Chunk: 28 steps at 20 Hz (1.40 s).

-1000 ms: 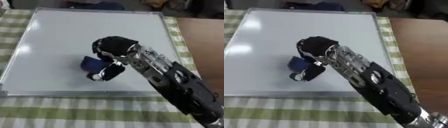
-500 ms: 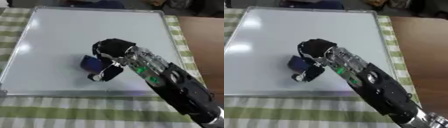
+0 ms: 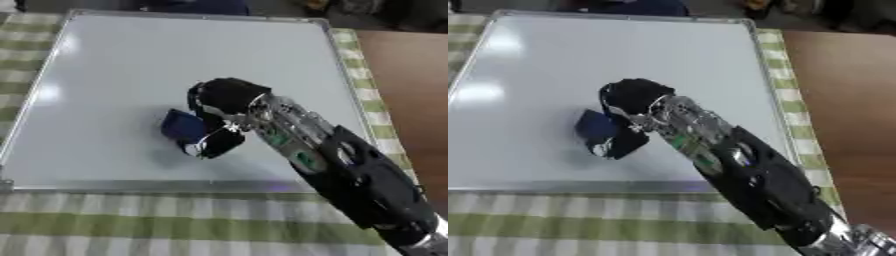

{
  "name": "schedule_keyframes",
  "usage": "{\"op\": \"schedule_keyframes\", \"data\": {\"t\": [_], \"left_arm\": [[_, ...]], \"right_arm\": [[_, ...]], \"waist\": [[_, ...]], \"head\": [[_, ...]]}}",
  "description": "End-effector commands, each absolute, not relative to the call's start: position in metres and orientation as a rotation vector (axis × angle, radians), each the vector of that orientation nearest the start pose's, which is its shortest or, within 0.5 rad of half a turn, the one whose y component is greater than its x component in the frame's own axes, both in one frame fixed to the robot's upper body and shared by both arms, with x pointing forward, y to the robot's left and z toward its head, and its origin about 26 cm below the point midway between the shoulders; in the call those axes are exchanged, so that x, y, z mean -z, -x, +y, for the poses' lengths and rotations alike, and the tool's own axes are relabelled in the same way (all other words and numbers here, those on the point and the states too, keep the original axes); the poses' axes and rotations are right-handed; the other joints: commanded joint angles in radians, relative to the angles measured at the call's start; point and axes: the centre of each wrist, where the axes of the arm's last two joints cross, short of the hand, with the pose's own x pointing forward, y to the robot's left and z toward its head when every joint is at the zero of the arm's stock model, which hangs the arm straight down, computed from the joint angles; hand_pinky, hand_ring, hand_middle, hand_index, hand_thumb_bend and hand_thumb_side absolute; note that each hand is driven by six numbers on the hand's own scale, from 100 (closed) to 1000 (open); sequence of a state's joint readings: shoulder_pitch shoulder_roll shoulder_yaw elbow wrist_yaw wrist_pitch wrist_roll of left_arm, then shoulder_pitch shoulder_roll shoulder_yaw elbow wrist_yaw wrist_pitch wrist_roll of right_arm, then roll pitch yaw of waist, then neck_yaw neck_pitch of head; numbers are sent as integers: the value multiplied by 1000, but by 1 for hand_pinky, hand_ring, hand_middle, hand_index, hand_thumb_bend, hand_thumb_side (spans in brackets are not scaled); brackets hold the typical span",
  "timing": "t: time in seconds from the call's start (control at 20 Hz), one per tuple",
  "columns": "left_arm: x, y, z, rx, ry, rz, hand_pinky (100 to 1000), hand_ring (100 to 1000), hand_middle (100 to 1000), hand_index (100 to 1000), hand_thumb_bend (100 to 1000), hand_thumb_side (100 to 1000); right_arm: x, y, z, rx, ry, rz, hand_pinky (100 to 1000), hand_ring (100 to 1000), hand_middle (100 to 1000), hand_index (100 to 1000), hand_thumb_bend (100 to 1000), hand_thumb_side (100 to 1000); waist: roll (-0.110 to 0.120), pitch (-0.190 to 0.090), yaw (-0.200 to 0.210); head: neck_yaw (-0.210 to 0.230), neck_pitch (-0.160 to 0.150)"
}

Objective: Wipe the whiteboard clean with a brush.

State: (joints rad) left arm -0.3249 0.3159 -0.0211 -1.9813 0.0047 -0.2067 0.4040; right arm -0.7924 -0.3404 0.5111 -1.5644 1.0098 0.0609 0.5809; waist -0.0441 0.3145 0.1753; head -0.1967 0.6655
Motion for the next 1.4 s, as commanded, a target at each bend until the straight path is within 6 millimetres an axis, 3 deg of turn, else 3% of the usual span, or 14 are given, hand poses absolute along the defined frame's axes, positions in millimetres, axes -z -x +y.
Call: {"op": "schedule_keyframes", "data": {"t": [0.05,0.5,1.4], "left_arm": [[-208,-302,250,-77,-241,-2559,622,743,740,693,259,1000],[-208,-302,249,-76,-237,-2558,624,744,742,693,255,1000],[-207,-302,247,-69,-223,-2554,625,746,745,692,249,1000]], "right_arm": [[-215,-376,-117,-1854,907,-1557,688,808,734,100,238,731],[-211,-378,-122,-1861,881,-1534,689,812,750,100,292,715],[-203,-387,-131,-1833,879,-1499,686,808,743,100,272,696]], "waist": [[7,-15,2],[7,-10,4],[4,-1,15]], "head": [[-4,-10],[-4,-15],[-8,-24]]}}
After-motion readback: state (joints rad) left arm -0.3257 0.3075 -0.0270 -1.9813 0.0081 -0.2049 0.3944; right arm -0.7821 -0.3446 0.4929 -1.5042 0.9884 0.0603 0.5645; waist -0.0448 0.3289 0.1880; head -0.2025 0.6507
